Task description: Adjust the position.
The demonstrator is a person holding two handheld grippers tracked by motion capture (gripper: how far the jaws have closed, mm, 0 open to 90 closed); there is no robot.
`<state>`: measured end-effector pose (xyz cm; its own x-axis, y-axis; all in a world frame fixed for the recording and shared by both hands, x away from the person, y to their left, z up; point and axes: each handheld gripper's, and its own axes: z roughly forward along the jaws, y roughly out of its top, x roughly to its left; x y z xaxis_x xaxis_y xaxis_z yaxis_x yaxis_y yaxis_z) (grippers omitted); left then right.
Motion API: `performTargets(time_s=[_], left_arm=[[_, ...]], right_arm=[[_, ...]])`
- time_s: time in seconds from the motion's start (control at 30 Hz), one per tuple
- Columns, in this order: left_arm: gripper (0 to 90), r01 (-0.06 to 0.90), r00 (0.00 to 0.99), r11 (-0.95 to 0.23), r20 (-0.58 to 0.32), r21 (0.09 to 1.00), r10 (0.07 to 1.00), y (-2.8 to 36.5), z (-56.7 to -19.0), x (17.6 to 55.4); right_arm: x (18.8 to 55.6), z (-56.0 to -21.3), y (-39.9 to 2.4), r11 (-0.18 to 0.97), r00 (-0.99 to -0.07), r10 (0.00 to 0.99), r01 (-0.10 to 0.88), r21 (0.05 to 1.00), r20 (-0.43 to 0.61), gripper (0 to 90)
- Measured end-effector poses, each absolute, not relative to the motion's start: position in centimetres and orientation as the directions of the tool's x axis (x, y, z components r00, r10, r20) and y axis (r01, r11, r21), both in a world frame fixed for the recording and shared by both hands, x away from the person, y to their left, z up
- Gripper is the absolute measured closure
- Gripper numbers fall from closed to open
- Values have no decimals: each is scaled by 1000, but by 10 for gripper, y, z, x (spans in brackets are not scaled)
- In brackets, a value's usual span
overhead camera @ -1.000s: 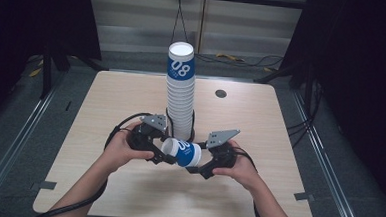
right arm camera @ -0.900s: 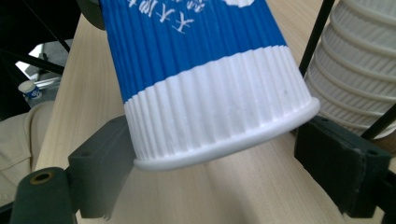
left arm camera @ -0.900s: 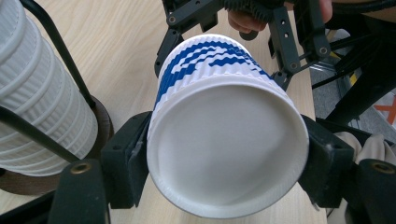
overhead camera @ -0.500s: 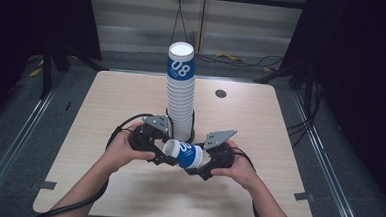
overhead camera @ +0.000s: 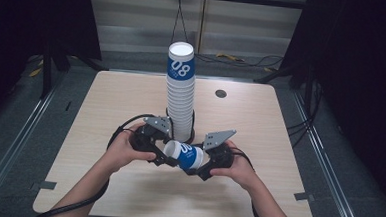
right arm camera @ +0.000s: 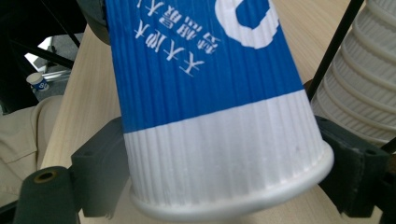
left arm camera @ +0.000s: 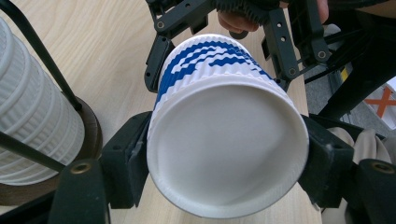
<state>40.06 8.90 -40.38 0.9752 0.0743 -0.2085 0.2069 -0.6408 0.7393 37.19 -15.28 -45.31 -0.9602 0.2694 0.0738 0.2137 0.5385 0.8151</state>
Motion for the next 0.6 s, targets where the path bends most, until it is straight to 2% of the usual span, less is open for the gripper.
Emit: performTargets(time_s=[0.6], left_arm=[[283, 195, 978, -656, -200, 729, 68, 87, -404, 402]], right_arm=[[372, -452, -154, 546, -962, 267, 205, 812, 63, 172]])
